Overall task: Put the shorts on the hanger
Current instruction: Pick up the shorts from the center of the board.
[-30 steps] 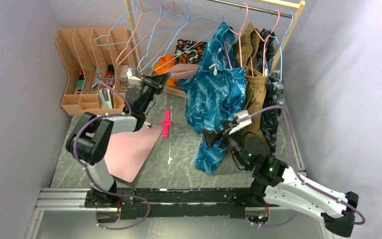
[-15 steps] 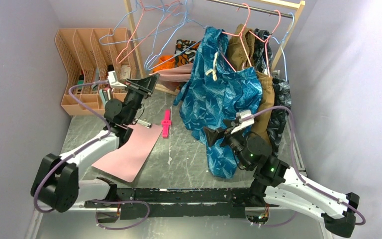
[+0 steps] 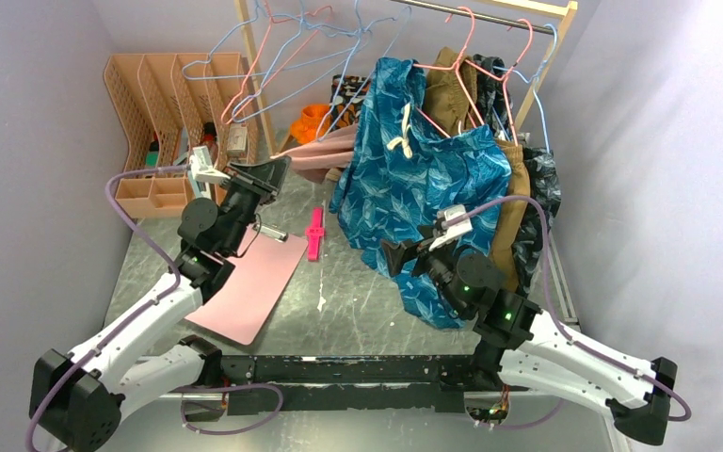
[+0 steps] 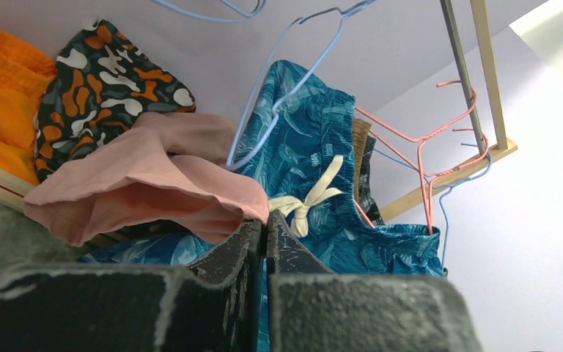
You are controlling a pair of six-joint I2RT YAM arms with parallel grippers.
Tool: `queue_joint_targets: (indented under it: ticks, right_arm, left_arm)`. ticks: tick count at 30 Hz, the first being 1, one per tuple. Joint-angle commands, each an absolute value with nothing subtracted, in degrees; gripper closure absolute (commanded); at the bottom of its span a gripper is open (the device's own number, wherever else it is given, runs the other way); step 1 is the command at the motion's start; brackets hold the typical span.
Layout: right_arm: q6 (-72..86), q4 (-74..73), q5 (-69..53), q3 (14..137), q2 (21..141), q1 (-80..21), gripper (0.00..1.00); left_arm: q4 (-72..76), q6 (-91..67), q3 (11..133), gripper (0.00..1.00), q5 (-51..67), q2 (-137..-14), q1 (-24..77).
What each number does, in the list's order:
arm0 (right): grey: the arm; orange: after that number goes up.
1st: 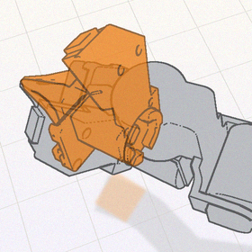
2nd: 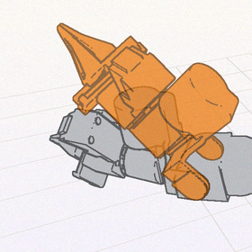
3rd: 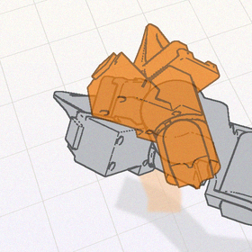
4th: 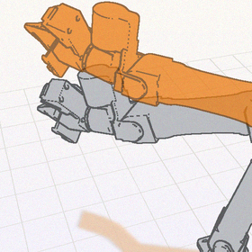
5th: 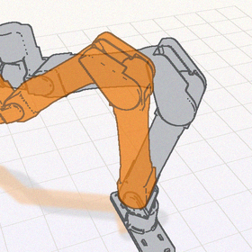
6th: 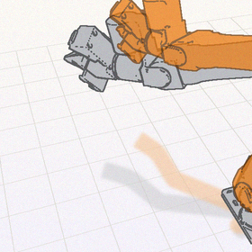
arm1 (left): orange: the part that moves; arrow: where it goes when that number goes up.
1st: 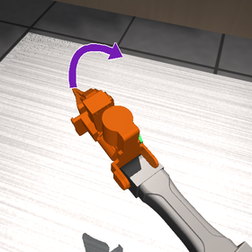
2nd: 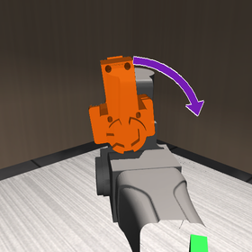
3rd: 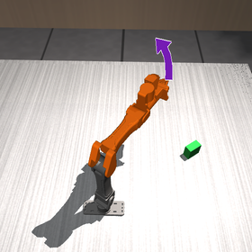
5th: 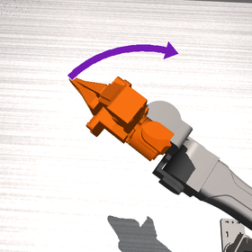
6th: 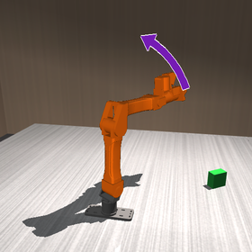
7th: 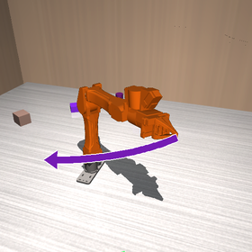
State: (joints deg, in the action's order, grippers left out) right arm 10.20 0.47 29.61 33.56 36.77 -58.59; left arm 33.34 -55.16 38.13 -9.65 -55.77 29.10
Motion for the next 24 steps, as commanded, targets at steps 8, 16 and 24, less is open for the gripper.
queue_joint_targets:
  ticks: [8, 16, 24]
  right_arm:
    - [11.1, 2.7, 30.5, 37.3, 38.5, -59.1, 0.06]
    - [14.4, 3.6, 32.7, 42.1, 43.0, -59.0, 0.05]
    - [13.4, 3.2, 31.9, 45.2, 43.3, -59.0, 0.04]
  left_arm:
    - [28.1, -49.1, 51.5, 0.93, -12.0, -51.0, 30.4]
    - [28.6, -48.6, 59.8, 0.93, -9.0, -53.5, 31.0]
    - [27.5, -45.4, 69.3, 0.93, -7.8, -53.6, 31.1]
